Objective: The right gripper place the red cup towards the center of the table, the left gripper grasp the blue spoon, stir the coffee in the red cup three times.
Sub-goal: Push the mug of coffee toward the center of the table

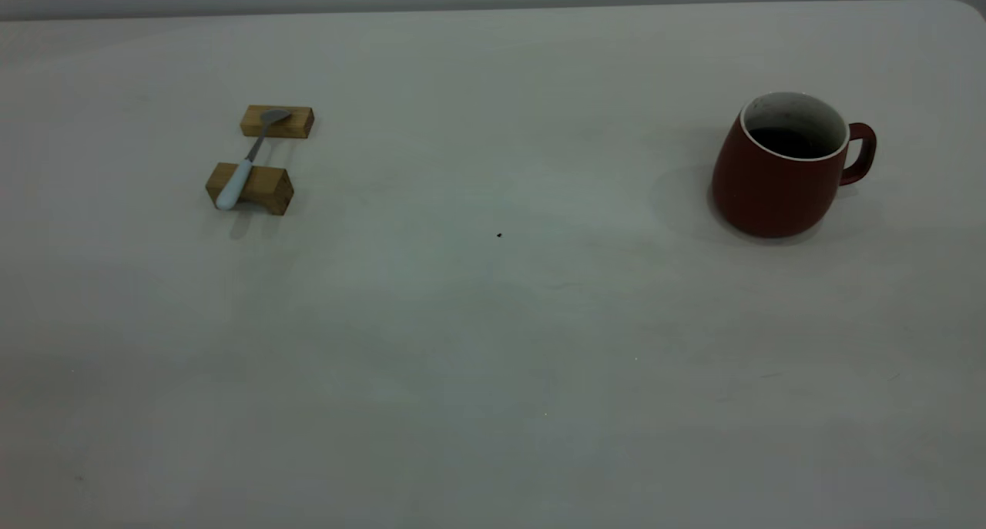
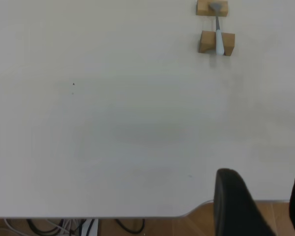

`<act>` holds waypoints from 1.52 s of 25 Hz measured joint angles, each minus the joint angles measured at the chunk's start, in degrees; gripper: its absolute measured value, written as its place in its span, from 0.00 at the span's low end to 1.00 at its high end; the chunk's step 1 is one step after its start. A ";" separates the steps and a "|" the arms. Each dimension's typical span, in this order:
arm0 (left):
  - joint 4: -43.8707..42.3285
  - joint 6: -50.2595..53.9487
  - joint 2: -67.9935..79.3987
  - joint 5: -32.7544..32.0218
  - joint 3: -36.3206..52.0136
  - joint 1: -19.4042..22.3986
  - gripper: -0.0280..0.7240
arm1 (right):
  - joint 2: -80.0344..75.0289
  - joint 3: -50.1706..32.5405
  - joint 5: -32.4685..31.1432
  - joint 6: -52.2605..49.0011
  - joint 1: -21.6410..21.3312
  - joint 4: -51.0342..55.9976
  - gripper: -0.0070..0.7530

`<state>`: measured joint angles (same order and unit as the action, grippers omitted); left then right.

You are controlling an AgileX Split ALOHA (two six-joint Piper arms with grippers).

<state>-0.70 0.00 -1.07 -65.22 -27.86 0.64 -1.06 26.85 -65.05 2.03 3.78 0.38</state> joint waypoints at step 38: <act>0.70 1.97 23.96 7.83 -4.63 0.00 0.51 | 0.00 0.00 0.00 0.00 0.00 0.00 0.32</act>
<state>0.00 1.97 22.89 -57.39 -32.49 0.64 -1.06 26.85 -65.05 2.03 3.78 0.38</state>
